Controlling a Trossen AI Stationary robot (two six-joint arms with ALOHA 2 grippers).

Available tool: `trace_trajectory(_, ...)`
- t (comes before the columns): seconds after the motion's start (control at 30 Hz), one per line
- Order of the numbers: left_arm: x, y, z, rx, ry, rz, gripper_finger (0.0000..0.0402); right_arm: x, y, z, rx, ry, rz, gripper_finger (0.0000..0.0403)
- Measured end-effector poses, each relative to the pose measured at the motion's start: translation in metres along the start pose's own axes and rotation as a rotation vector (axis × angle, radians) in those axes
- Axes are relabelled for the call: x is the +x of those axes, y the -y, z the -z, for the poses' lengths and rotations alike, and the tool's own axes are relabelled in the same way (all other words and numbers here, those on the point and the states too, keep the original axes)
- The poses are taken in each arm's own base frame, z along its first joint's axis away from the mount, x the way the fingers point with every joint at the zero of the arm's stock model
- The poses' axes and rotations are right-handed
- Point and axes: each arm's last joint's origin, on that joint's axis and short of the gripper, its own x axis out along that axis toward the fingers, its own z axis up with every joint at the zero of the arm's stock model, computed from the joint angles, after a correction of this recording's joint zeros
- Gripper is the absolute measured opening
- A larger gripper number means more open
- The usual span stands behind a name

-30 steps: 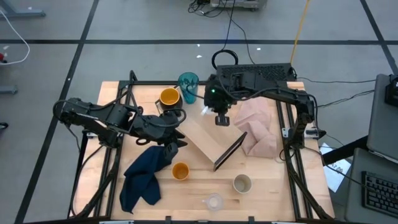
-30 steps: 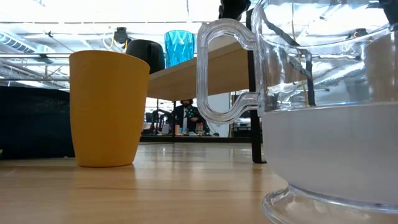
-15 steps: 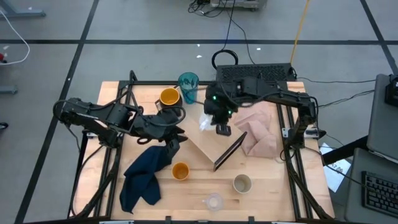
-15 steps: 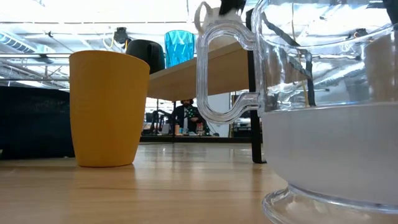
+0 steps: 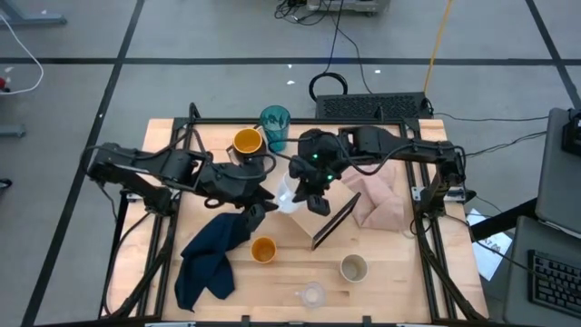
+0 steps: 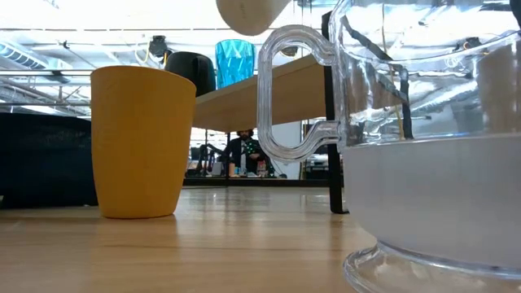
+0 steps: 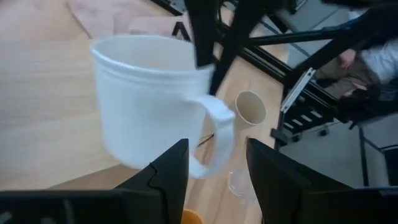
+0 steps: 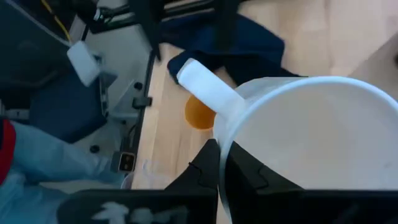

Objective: Stack small to large cups/mugs on shelf
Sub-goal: Put the white mug on the shelf

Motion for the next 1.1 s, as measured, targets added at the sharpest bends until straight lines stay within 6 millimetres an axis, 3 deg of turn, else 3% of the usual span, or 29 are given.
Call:
trace_trajectory(0.63, 0.0009, -0.0018, 0.0, -0.008, 0.032, -0.058, 0.0159, -0.0017, 0.0011, -0.0079, 0.069, 0.068, -0.052, 0.0)
trace_trajectory(0.77, 0.0007, -0.0051, 0.0037, 0.002, -0.001, -0.098, 0.0129, -0.0012, 0.0021, -0.007, 0.075, 0.059, -0.037, 0.0)
trace_trajectory(1.0, 0.0007, -0.0059, 0.0056, 0.037, -0.025, -0.103, 0.0042, -0.001, 0.0028, -0.0049, 0.079, 0.037, -0.039, 0.0)
trace_trajectory(1.1, 0.0007, -0.006, 0.0056, 0.058, -0.025, -0.105, 0.0039, -0.0009, 0.0023, -0.0048, 0.076, 0.036, -0.042, 0.0)
